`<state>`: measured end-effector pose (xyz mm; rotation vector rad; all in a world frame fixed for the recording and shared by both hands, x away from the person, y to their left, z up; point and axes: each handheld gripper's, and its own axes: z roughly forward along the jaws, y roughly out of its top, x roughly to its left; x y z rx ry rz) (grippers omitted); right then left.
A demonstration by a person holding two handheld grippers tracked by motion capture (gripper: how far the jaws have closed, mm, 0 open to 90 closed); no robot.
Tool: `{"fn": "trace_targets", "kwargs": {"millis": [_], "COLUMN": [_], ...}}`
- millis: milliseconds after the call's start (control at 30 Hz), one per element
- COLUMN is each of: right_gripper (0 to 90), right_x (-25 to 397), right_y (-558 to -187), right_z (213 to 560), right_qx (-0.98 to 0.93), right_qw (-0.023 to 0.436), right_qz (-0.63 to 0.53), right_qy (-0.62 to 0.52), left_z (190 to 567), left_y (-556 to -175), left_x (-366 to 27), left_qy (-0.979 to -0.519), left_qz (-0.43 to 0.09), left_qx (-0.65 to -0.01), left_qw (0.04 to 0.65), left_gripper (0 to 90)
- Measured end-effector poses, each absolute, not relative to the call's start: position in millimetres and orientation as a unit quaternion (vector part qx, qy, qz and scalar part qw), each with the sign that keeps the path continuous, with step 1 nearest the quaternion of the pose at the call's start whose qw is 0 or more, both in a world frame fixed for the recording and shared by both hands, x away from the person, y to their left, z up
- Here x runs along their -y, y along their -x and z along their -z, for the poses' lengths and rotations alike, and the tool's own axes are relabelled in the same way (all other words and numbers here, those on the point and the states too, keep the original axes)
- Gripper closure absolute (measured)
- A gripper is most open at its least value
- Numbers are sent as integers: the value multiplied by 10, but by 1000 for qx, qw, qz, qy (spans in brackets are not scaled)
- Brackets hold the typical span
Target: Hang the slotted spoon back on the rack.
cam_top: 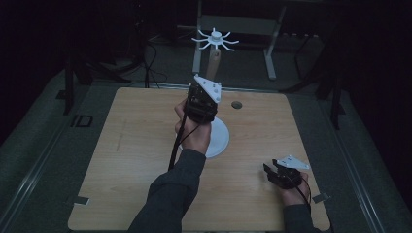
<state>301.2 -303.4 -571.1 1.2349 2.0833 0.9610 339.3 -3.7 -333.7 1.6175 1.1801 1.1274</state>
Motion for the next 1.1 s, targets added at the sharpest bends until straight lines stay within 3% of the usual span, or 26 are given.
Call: {"fn": "trace_targets", "kwargs": {"millis": [1100], "right_gripper": [547], "right_x": [3024], "right_y": [-3015], "right_z": [5717], "right_qx": [-773], "right_qw": [264], "right_qz": [-355], "right_qy": [-455], "left_z": [3354], "left_y": [-3562], "left_x": [37], "left_qy": [-651], "left_qz": [-445], "left_qx": [-476], "left_qw": [390], "left_gripper": [746]}}
